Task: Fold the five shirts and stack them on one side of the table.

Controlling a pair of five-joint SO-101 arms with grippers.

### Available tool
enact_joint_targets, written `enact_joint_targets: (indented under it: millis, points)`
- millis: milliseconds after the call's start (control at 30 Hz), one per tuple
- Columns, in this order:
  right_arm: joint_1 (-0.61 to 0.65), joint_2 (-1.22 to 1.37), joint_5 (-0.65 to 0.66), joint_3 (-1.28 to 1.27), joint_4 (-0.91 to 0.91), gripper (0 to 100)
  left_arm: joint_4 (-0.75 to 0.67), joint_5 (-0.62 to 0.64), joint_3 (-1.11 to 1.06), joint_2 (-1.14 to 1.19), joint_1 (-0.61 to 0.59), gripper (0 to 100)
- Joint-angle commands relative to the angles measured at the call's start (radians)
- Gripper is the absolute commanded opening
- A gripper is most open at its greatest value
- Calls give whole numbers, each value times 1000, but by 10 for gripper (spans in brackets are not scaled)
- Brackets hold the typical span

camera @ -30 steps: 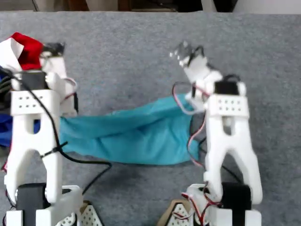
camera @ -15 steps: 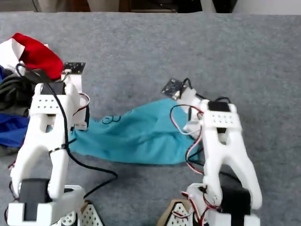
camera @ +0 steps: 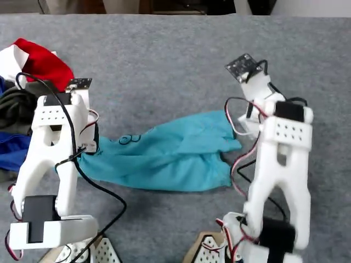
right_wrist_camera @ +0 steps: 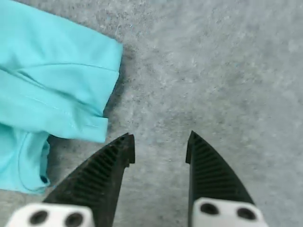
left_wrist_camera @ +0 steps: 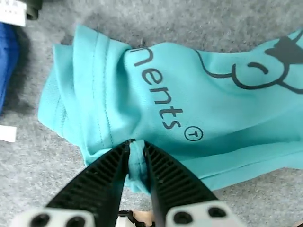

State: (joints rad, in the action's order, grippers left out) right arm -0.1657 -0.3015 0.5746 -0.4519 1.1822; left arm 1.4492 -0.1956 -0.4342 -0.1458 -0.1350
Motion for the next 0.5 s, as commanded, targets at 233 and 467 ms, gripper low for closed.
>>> enact_joint_targets:
  millis: [233,467]
  points:
    - [76,381,-107,202,196,88,-2,-8,41,-2,-12,20]
    - [73,423,-107,199,201,72,-3,-8,41,-1,-12,20]
